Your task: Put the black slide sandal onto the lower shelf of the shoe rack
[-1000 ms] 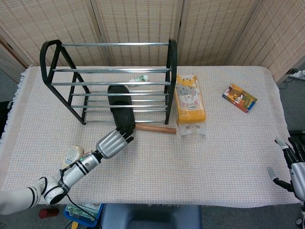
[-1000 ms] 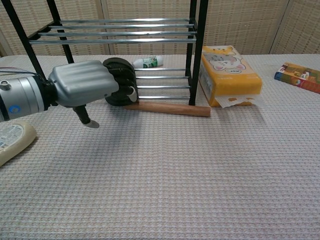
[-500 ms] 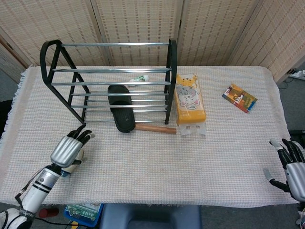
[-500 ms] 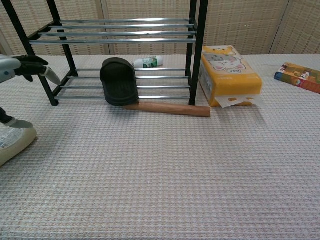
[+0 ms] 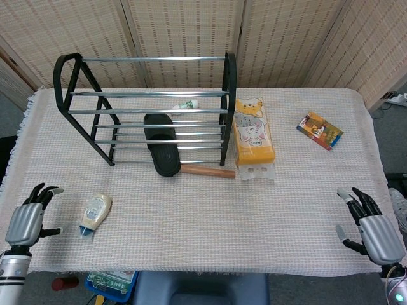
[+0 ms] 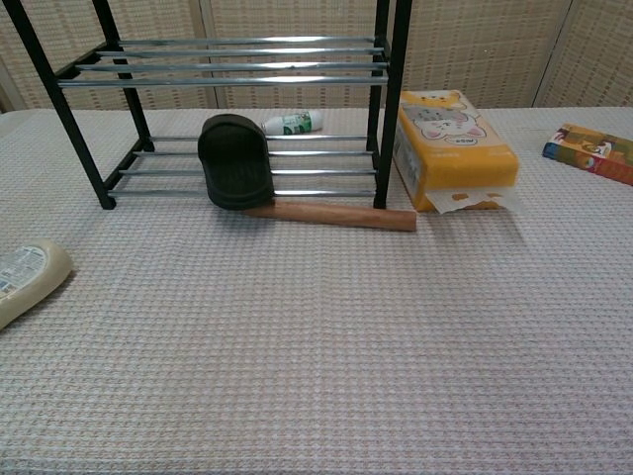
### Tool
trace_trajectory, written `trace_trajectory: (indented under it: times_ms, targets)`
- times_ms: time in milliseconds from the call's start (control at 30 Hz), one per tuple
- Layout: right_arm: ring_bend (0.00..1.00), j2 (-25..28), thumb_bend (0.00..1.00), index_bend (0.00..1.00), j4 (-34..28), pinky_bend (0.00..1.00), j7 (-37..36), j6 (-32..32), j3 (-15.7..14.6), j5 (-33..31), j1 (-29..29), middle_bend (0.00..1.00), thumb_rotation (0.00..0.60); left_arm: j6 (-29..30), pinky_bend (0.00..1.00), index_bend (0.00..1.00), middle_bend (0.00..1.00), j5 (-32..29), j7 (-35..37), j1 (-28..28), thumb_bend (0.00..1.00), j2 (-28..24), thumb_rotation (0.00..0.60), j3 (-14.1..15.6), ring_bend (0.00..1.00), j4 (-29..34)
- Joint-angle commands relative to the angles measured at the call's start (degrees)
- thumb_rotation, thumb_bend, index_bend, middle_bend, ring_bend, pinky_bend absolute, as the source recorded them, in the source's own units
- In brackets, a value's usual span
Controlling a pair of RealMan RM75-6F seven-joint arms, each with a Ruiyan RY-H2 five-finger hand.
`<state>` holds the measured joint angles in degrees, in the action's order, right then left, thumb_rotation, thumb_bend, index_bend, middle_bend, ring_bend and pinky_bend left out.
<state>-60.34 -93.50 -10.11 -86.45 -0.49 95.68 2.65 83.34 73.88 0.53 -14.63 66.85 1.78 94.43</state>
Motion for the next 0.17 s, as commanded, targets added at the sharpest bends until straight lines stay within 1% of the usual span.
trace_trajectory:
  times_ms: [33, 167]
  targets:
    - [0.07, -1.3, 0.38, 0.0, 0.7, 0.08, -0.2, -0.1, -0.1, 0.7, 0.3, 0.16, 0.6, 3.5, 0.29, 0.25, 0.23, 1.5, 1.5, 3.1, 0.12, -0.2, 0.6, 0.3, 0.09, 1.0]
    - [0.07, -2.1, 0.37, 0.0, 0.9, 0.08, 0.5, -0.2, -0.4, 1.4, 0.6, 0.16, 0.6, 5.2, 0.29, 0.26, 0.23, 3.5, 2.2, 5.0, 0.12, -0.2, 0.6, 0.7, 0.09, 1.1]
